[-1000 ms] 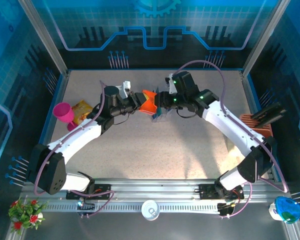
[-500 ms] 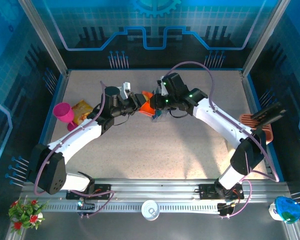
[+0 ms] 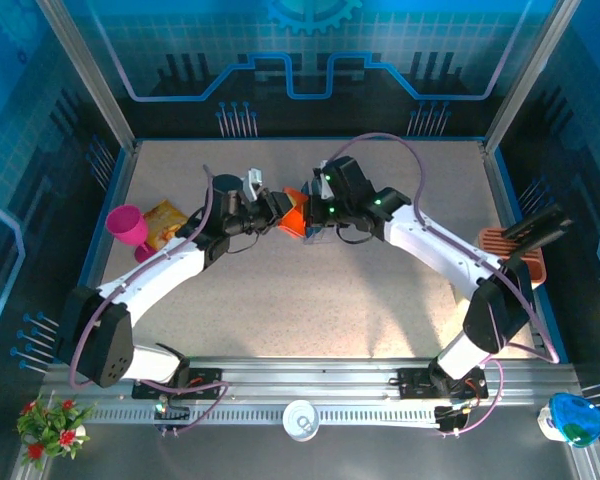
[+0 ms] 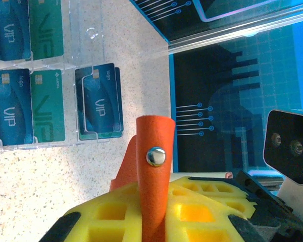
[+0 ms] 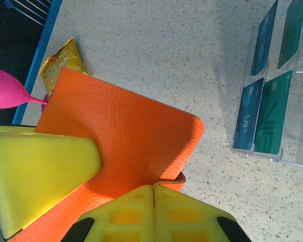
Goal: Put the credit cards into the card holder
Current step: Open the button on the card holder.
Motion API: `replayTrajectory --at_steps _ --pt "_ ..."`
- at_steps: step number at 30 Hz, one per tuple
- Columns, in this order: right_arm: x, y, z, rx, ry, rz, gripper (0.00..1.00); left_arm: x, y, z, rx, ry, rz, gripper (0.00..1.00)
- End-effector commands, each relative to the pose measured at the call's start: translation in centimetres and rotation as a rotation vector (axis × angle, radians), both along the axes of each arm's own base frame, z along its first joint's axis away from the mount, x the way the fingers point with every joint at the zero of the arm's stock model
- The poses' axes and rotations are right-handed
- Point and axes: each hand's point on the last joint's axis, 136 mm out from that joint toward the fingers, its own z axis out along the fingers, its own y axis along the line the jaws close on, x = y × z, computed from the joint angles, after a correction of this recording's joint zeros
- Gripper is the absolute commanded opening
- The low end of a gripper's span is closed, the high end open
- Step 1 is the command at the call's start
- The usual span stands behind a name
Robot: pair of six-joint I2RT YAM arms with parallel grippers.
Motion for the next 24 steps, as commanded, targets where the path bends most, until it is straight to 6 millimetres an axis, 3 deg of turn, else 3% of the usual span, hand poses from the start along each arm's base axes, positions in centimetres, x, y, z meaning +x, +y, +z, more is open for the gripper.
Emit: replayTrajectory --at_steps 1,7,15,18,22,24 --pt "-1.4 -5.6 -6.4 -0.21 0.136 -0.128 0.0 0.2 -0.9 6.5 -0.112 -0.172 -0.037 0.0" --pt "-1.9 -7.7 -7.1 -0.213 0.156 -0.165 0.0 0.3 -1.2 7.8 -0.153 -0.187 -0.043 0.0" --pt "-2.2 -8.5 -7.4 -0.212 0.171 -0.176 0.0 0.4 -1.4 8.7 -0.2 -0.19 -0.043 0.0" --pt "-2.6 -8.3 -6.2 -0.172 0.161 -0.174 0.0 0.5 -1.3 8.9 -0.206 -0.191 -0.035 0.0" --pt "-3.2 -8.1 -3.2 -0.053 0.13 -0.166 0.0 0.9 -1.0 9.4 -0.241 -0.188 -0.002 0.01" --pt "-3.3 -7.9 -1.4 0.056 0.121 -0.156 0.11 1.3 -0.8 9.6 -0.262 -0.178 0.022 0.03"
